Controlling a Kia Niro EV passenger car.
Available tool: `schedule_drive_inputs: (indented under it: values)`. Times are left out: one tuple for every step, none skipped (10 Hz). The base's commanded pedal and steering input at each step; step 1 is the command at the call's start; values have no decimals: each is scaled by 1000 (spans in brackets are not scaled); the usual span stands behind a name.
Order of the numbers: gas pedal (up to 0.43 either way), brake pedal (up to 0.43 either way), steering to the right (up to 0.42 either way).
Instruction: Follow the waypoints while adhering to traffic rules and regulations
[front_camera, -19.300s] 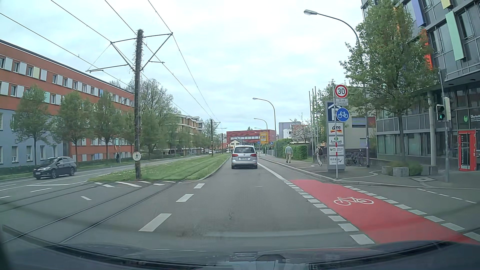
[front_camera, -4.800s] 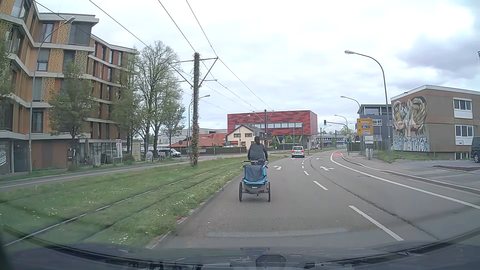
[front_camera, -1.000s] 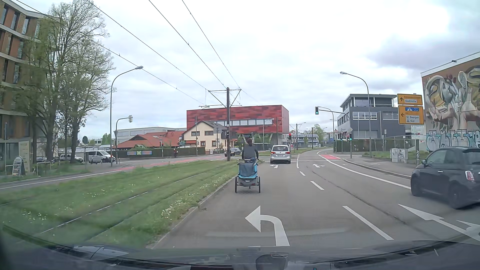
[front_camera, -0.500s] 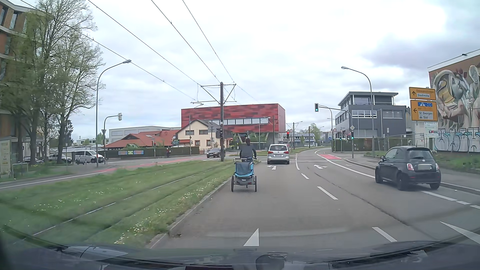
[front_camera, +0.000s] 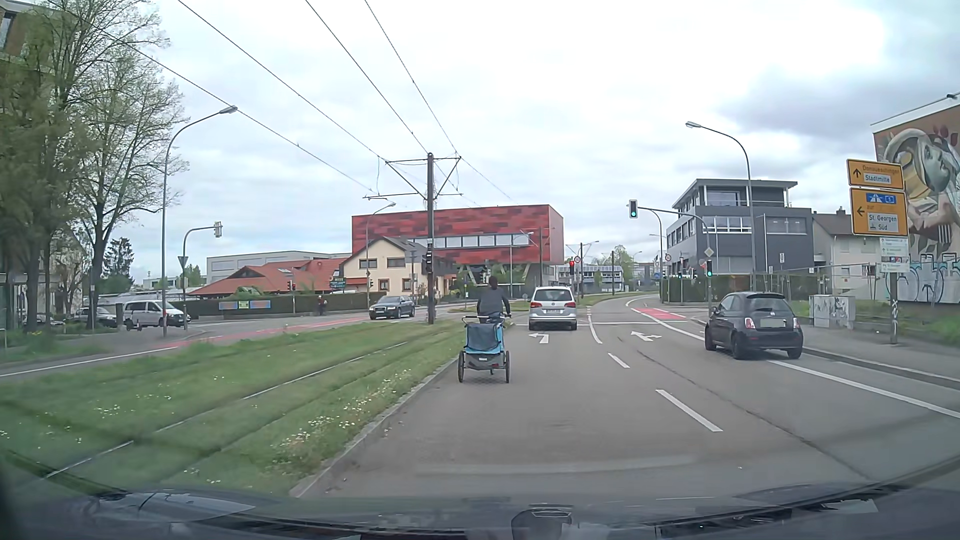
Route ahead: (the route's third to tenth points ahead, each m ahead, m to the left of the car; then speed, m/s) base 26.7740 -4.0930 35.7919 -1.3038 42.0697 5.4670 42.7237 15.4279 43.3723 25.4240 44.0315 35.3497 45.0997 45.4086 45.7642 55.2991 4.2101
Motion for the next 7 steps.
schedule_drive_inputs:
  values:
    - [0, 79, 26]
    - [0, 91, 27]
    - [0, 98, 27]
    - [0, 104, 27]
    - [0, 104, 27]
    - [0, 104, 28]
    - [0, 104, 27]
